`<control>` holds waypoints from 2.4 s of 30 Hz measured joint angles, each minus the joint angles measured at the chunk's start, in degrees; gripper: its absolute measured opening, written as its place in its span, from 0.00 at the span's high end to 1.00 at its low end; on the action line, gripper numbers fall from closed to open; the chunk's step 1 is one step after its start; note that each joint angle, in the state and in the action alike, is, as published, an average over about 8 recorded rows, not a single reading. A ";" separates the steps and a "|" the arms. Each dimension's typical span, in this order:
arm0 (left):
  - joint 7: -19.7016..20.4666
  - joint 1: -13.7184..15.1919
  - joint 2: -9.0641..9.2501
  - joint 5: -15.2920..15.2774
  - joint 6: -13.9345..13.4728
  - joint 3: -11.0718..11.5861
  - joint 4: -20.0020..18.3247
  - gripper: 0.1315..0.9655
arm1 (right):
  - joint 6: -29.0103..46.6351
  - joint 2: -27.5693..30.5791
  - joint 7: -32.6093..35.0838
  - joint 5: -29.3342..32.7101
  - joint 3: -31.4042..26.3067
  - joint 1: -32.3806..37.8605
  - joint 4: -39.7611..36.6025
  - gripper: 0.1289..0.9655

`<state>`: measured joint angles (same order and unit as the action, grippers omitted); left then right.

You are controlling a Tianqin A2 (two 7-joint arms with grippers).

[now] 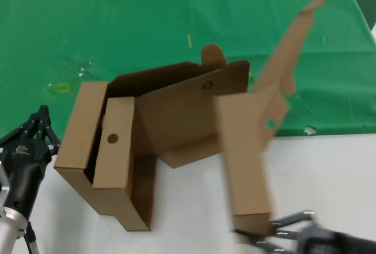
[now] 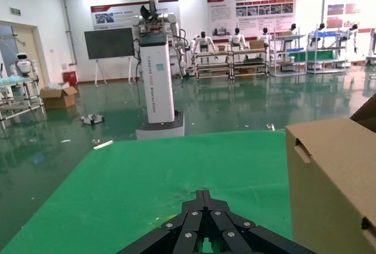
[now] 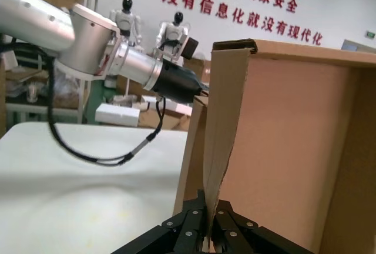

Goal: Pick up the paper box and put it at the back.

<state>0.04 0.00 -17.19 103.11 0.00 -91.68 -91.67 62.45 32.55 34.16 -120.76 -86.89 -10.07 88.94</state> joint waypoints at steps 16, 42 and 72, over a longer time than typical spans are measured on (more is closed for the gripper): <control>-0.01 0.00 0.00 0.00 0.00 0.00 0.00 0.99 | -18.47 11.90 -3.71 11.68 11.42 3.20 -6.99 0.98; -0.01 0.00 0.00 0.00 0.00 0.00 0.00 0.99 | -31.02 9.52 -16.66 46.23 -17.09 32.89 -21.96 0.94; -0.02 0.00 0.00 0.00 0.00 0.00 0.00 0.96 | -33.35 13.47 -14.84 31.32 -5.76 16.98 -3.55 0.36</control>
<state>0.02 0.00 -17.19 103.11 0.00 -91.68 -91.67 29.10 46.02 19.32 -89.45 -92.65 6.91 85.39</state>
